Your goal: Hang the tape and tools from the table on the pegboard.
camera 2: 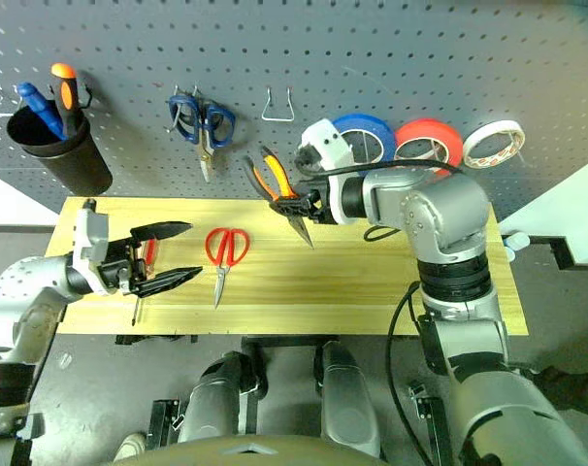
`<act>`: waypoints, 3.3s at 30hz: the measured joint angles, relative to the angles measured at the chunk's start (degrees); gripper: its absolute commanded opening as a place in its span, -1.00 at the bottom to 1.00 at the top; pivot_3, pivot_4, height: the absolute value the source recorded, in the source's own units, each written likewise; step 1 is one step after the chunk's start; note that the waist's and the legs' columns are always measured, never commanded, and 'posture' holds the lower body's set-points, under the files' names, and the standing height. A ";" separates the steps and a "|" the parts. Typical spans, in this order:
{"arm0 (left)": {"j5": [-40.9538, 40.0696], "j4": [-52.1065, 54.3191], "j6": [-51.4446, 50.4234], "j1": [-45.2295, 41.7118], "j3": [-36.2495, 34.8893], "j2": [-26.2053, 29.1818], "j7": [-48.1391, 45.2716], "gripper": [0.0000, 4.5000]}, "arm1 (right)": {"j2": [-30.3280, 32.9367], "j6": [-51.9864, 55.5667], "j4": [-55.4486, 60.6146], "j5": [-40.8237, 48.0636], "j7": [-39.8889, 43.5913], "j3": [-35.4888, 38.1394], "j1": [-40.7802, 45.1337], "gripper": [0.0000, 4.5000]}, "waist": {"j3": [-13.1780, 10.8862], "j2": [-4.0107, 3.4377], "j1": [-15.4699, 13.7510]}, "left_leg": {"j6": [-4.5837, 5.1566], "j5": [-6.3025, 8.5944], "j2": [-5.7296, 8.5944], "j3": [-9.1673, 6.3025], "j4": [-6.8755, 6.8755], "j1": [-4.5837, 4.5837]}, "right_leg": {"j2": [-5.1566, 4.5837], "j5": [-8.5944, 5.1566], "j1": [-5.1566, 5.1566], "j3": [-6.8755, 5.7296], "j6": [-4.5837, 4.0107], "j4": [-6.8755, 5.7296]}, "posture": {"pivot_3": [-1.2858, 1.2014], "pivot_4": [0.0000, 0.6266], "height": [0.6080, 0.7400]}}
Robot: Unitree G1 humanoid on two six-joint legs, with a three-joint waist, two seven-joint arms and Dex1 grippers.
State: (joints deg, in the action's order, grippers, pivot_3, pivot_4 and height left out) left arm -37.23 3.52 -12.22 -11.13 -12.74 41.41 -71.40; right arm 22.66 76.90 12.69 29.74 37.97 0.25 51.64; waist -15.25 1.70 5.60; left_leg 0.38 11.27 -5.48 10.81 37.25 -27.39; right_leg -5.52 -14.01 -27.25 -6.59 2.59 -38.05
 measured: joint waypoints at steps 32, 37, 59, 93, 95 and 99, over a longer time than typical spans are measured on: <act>-7.11 -1.00 -6.00 -9.39 -11.32 2.84 7.16 1.00 | -19.40 -36.43 -17.14 -13.46 -25.41 -1.29 11.78 -0.10 | 7.21 0.13 -0.16 | -0.22 -0.23 -0.16 -0.06 0.14 0.11 | 0.35 0.12 0.16 -0.02 -0.14 -0.21 | 0.01 -0.87 0.84; -6.52 -1.39 -4.62 -9.59 -11.26 2.40 7.88 1.00 | -19.48 -41.76 -21.04 -17.24 -26.81 -2.72 9.29 -0.10 | 7.73 0.18 -0.12 | -0.22 -0.23 -0.16 -0.06 0.14 0.15 | 0.36 0.12 0.19 -0.02 -0.14 -0.21 | 0.01 -0.86 0.84; -3.42 -4.15 -2.36 -9.89 -9.40 1.29 6.41 1.00 | -20.26 -46.07 -24.07 -24.95 -30.17 -5.64 -0.49 0.62 | 7.77 0.20 -0.03 | -0.24 -0.22 -0.19 -0.07 0.06 0.91 | 0.39 0.11 0.92 0.01 -0.16 -0.17 | -0.02 -0.81 0.84; 8.18 18.00 -24.04 1.68 3.43 -13.18 46.82 1.00 | 13.16 -38.78 -8.52 1.82 31.47 -6.01 -9.33 0.98 | 7.76 0.17 -1.76 | 0.15 0.01 -0.20 -0.17 0.10 1.14 | 0.38 0.10 1.10 0.11 -0.17 -0.14 | 0.01 -0.61 0.84; 8.98 18.07 -25.18 2.36 4.25 -13.98 48.63 1.00 | 13.43 -41.53 -10.51 0.25 34.09 -7.68 -10.41 0.98 | 7.75 0.17 -2.09 | 0.18 0.03 -0.19 -0.17 0.12 1.13 | 0.36 0.10 1.12 0.11 -0.17 -0.13 | 0.01 -0.59 0.84; 10.84 18.18 -25.06 3.21 6.99 -16.27 50.52 1.00 | 13.43 -47.04 -16.84 -2.81 37.39 -9.43 -11.19 0.98 | 7.66 0.06 -3.16 | 0.26 0.09 -0.18 -0.15 0.17 1.15 | 0.33 0.10 1.16 0.12 -0.18 -0.09 | 0.02 -0.49 0.84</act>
State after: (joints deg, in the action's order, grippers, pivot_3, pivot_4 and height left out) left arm -26.39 21.70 -37.29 -7.92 -5.75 25.14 -20.88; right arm 36.10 29.86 -4.15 26.92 75.36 -9.19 40.45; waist -7.60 1.76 2.44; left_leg 0.64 11.35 -5.65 10.66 37.42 -26.24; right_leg -5.19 -13.91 -26.08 -6.48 2.41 -38.14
